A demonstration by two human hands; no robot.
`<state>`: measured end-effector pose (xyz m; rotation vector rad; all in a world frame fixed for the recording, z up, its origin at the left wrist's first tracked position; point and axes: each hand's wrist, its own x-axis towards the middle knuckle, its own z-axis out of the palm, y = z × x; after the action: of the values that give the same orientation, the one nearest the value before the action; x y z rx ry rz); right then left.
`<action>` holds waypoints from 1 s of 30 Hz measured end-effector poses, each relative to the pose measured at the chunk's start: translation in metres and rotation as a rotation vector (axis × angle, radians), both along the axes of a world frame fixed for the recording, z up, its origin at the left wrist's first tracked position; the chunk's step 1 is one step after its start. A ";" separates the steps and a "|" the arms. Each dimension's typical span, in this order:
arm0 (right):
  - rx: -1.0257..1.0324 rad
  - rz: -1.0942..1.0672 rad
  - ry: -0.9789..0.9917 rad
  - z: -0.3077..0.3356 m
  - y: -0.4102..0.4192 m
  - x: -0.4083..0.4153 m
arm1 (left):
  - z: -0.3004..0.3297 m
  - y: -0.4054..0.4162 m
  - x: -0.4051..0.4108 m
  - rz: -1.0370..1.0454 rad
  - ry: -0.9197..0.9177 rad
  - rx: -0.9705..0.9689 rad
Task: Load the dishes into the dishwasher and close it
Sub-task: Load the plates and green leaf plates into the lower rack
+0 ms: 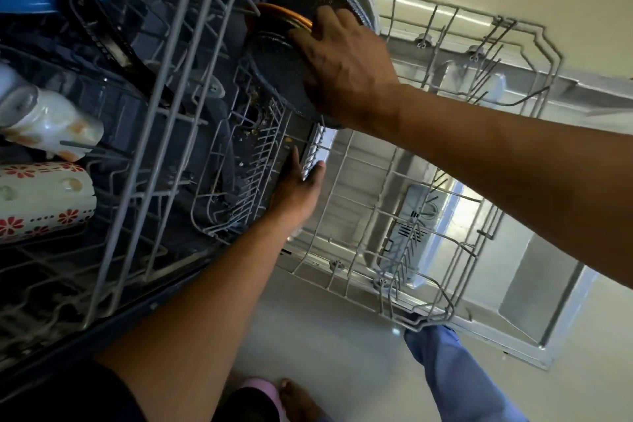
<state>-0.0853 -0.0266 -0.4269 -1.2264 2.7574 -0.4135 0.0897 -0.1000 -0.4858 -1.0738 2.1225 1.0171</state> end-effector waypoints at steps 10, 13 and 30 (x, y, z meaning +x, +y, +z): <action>0.131 -0.139 -0.226 0.118 0.075 0.028 | 0.149 0.074 -0.033 -0.010 0.237 0.020; 0.155 -0.213 -0.243 0.178 0.098 0.045 | 0.213 0.106 -0.023 -0.010 0.357 0.064; -0.509 -0.230 -0.045 0.624 0.064 0.282 | 0.671 0.060 0.215 -0.194 1.008 -0.223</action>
<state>0.1963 0.0373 0.1972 -0.9506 2.8549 -1.2073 0.3044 -0.0399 0.1849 -0.4168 3.1056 1.4271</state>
